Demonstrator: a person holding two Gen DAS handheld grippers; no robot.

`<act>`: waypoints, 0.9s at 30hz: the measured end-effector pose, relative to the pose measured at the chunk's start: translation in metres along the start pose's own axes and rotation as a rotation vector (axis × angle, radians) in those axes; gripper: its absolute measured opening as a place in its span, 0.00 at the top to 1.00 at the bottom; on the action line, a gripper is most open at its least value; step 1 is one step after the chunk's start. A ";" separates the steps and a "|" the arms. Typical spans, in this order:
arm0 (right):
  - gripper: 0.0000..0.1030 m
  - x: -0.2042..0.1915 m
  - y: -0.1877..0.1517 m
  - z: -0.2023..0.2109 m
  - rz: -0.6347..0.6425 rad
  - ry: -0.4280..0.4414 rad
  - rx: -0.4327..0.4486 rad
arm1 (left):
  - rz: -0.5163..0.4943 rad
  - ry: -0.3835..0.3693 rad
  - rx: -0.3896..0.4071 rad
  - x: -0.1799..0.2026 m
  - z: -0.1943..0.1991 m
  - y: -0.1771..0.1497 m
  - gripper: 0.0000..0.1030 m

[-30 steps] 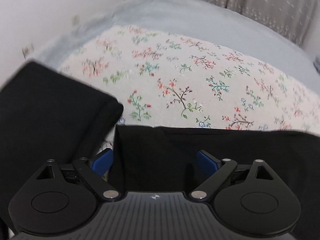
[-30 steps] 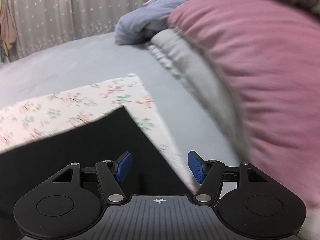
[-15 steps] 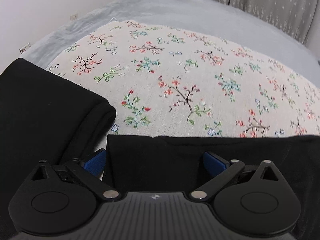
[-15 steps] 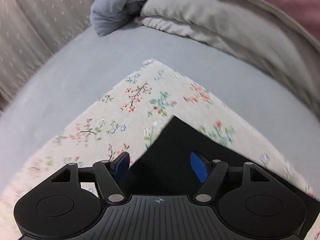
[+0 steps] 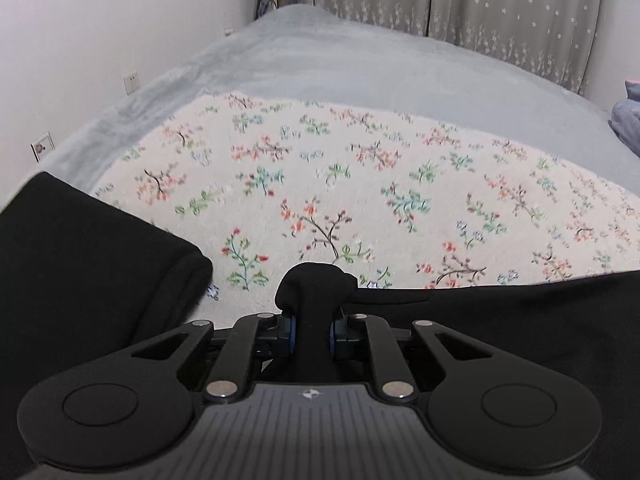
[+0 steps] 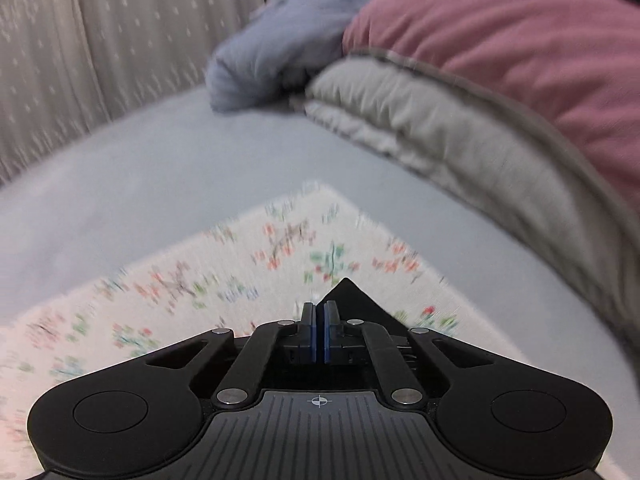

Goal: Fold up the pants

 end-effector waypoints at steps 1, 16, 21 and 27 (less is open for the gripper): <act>0.97 0.004 0.006 0.010 -0.004 0.012 0.009 | -0.001 0.008 0.001 0.000 0.004 0.001 0.79; 0.97 0.054 0.026 0.129 -0.113 0.166 0.123 | -0.006 -0.122 0.259 0.000 0.111 0.009 0.79; 0.97 0.124 -0.026 0.221 -0.192 0.339 0.177 | -0.078 -0.300 0.442 -0.046 0.193 -0.057 0.74; 0.97 0.240 -0.184 0.264 -0.278 0.328 0.000 | -0.189 -0.323 0.310 -0.085 0.191 -0.162 0.70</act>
Point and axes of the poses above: each gripper's, at about its wrist camera, not at the fingertips, and z roughly against the way its jaws point, x to its right, y to its top, the point moved 4 cm from there along -z, roughly the way its jaws point, and after that the axes turned 7 degrees about z, right-handed, at the moved point
